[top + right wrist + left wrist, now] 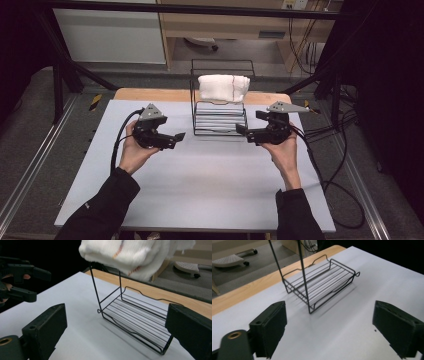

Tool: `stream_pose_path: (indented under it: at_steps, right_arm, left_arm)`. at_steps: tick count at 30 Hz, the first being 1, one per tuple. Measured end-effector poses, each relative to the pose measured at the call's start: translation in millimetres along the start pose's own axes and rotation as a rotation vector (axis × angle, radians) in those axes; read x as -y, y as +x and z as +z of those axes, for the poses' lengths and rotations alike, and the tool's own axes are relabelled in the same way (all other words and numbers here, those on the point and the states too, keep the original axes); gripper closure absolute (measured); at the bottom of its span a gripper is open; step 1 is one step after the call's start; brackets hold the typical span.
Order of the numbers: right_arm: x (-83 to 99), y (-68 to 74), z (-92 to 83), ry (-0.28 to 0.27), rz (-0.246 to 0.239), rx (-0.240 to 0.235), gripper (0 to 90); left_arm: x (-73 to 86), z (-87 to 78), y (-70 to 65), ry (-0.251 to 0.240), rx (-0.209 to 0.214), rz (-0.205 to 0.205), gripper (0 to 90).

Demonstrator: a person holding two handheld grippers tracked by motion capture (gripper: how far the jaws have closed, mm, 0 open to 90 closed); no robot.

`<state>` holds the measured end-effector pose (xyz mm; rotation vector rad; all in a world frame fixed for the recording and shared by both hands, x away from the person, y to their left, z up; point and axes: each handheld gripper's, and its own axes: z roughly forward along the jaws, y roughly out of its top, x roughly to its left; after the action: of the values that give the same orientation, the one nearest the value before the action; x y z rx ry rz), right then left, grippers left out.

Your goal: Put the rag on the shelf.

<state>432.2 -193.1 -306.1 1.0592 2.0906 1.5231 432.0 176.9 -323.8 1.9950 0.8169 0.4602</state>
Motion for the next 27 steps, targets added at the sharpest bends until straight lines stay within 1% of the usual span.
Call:
stream_pose_path:
  at_steps: [3,6,11,15,17,23,27]
  right_arm:
    - [9.0,0.3,-0.6,0.015,0.005,-0.009,2.3]
    - [19.4,0.0,-2.3,0.026,0.006,-0.017,1.4]
    - [38.1,-1.2,-4.3,0.04,0.015,-0.031,1.1]
    - [53.6,-1.7,-5.5,0.05,0.034,-0.037,0.6]
    - [61.8,-1.6,-5.9,0.054,0.035,-0.038,0.5]
    - [81.9,-0.3,-5.5,0.069,0.04,-0.05,0.4]
    - [95.8,-0.6,-6.1,0.092,0.037,-0.052,0.4]
  left_arm:
    - [16.6,-5.3,3.1,0.006,-0.003,-0.013,8.3]
    - [32.5,-11.2,5.5,0.017,-0.009,-0.013,6.2]
    - [55.0,-23.0,9.0,0.009,-0.013,-0.024,5.9]
    - [71.8,-30.0,11.5,0.007,-0.019,-0.044,5.9]
    - [81.4,-32.7,13.3,0.011,-0.02,-0.051,6.0]
    - [102.8,-37.3,17.0,0.033,-0.034,-0.061,6.4]
    - [113.2,-41.1,17.5,0.039,-0.039,-0.059,6.6]
